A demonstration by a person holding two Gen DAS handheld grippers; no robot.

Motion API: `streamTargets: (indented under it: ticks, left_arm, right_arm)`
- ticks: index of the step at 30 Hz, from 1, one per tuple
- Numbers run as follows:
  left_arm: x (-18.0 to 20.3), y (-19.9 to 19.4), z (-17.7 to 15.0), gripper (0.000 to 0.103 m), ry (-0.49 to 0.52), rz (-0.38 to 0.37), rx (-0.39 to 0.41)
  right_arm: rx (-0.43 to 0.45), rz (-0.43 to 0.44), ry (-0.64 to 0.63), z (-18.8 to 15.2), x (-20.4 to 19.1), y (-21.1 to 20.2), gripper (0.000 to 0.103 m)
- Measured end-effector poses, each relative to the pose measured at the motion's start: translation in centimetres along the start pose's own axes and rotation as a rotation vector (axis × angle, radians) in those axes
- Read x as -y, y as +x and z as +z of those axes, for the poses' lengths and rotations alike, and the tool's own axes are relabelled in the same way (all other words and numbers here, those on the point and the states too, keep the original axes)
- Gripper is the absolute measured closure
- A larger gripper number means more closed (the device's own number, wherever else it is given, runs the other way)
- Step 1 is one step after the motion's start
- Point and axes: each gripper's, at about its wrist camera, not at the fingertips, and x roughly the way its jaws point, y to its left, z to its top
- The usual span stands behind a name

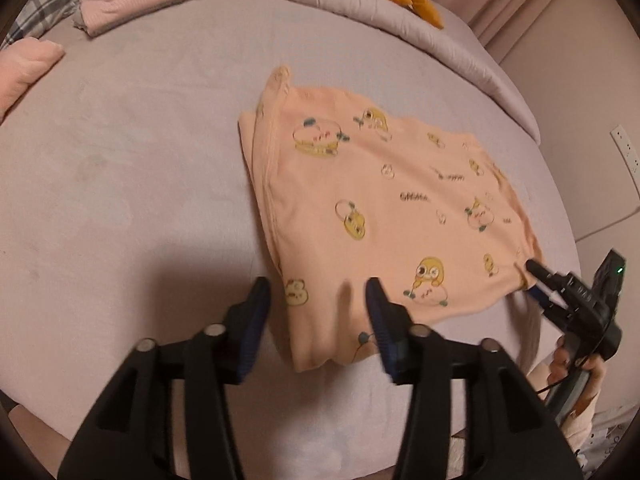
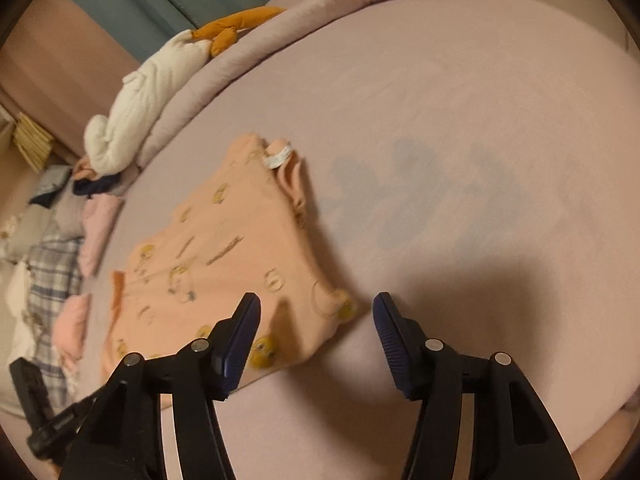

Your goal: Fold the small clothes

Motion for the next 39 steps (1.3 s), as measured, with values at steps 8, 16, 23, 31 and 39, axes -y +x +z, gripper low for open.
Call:
streamTargets:
  ticks: [8, 16, 23, 31, 39]
  left_arm:
    - [-0.1, -1.1, 0.3, 0.034, -0.013, 0.051, 0.058]
    - [-1.2, -2.0, 0.2, 0.034, -0.047, 0.074, 0.086]
    - [-2.4, -2.5, 0.2, 0.033, -0.073, 0.088, 0.098]
    - [-3.6, -2.8, 0.2, 0.032, -0.097, 0.104, 0.098]
    - [-4.8, -3.4, -0.1, 0.032, -0.135, 0.119, 0.098]
  right_arm:
    - [0.003, 0.099, 0.056, 0.5, -0.5, 2.4, 0.045]
    - [0.036, 0.107, 0.036, 2.7, -2.9, 4.6, 0.066]
    - [0.091, 0.04, -0.001, 3.5, -4.8, 3.4, 0.091]
    - [0.203, 0.021, -0.258, 3.7, -11.3, -0.3, 0.091]
    - [0.176, 0.091, -0.564, 1.9, -18.6, -0.3, 0.091]
